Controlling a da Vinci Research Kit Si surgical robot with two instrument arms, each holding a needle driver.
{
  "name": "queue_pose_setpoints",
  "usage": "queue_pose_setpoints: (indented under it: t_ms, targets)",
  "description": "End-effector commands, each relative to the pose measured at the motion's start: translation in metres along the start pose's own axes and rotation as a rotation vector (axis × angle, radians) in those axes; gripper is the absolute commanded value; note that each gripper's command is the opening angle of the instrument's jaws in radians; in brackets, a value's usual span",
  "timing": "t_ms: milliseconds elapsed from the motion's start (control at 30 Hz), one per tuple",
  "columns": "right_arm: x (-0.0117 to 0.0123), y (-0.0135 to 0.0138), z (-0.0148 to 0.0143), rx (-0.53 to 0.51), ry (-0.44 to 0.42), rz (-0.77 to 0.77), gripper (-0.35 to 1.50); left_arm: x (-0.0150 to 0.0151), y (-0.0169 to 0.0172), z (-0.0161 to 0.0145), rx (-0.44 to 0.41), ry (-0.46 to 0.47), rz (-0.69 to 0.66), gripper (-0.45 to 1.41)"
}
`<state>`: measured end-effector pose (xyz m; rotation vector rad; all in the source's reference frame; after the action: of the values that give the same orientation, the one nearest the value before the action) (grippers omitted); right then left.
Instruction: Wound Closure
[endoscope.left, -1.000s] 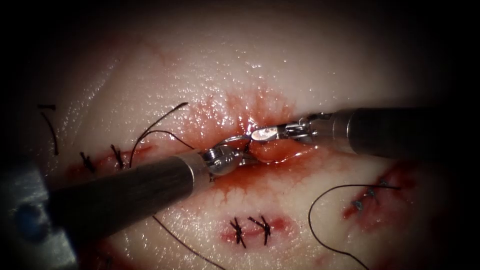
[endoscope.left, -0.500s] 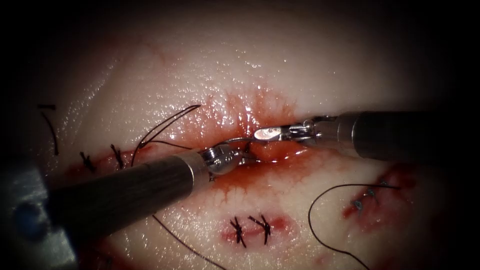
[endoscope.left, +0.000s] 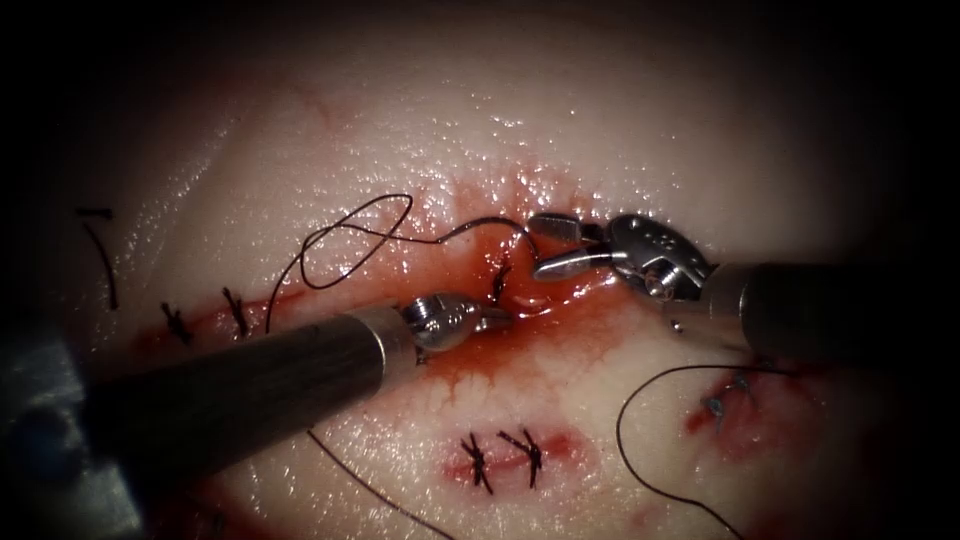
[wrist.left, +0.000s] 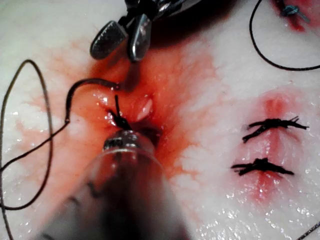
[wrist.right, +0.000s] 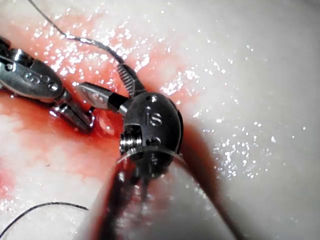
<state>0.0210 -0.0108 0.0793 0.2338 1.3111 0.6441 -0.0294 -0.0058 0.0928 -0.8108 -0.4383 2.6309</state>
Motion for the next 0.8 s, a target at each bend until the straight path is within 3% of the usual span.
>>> queue_pose_setpoints:
  t_ms: [33, 100, 233, 400, 567, 800]
  targets:
    - [0.0002, -0.0004, 0.0009, 0.037, -0.084, -0.076, 1.38, 0.0, -0.0001, 0.0009, -0.001, 0.002, 0.001, -0.2]
    - [0.0006, -0.001, 0.0015, 0.046, -0.121, -0.16, 1.38, -0.0001, -0.0001, 0.0008, -0.002, 0.002, 0.003, -0.2]
    - [0.0009, -0.0024, 0.0029, -0.041, -0.213, -0.298, 1.46, -0.0002, -0.0002, 0.0007, -0.003, 0.002, 0.004, -0.21]
    - [0.0006, -0.0034, 0.0042, -0.144, -0.263, -0.468, 1.48, -0.0002, -0.0002, 0.0007, -0.003, 0.002, 0.004, -0.21]
    - [0.0011, -0.0037, 0.0049, -0.256, -0.26, -0.612, 1.48, -0.0003, -0.0002, 0.0007, -0.003, 0.002, 0.004, -0.21]
    - [0.0018, -0.0035, 0.0065, -0.329, -0.349, -0.679, 1.5, -0.0003, -0.0002, 0.0009, -0.001, 0.002, 0.005, -0.23]
